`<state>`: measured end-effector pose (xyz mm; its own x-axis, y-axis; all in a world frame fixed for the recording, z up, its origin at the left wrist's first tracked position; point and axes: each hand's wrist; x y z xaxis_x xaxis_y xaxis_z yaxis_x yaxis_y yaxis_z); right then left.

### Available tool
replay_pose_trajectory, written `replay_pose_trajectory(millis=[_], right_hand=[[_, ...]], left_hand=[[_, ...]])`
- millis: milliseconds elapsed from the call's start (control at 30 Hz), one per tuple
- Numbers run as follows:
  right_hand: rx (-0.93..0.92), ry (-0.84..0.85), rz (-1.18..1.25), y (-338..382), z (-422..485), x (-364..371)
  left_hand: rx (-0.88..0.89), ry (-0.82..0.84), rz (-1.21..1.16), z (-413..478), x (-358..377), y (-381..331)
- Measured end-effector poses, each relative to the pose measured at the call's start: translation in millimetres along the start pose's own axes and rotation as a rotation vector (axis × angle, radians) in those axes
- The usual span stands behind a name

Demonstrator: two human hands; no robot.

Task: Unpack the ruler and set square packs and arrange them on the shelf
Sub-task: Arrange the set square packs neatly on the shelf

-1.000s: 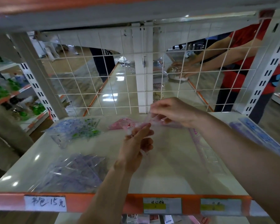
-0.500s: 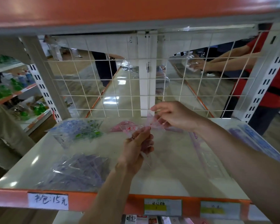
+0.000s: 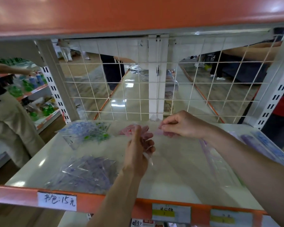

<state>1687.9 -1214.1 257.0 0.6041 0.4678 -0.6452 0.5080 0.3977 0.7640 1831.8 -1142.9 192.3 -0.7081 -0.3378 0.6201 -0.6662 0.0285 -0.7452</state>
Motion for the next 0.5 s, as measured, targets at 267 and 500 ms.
replay_pose_trajectory(millis=[267,500], right_hand=[[-0.141,-0.445,0.02,6.1,17.7,10.8],[-0.464,-0.596,-0.69,33.0,25.5,27.3]], left_hand=[[-0.123,0.001,-0.096,6.1,16.4,-36.7],[-0.082,-0.097,-0.034,15.2,7.8,-45.2]])
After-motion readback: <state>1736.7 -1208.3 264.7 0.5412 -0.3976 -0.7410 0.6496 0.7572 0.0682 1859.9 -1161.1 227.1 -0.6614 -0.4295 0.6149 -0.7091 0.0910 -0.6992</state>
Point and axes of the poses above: each hand's wrist, its own z-axis towards the middle knuckle, its own x-axis out of the palm, y = z × x, and after that the axes turned 2 degrees about -x, right-handed
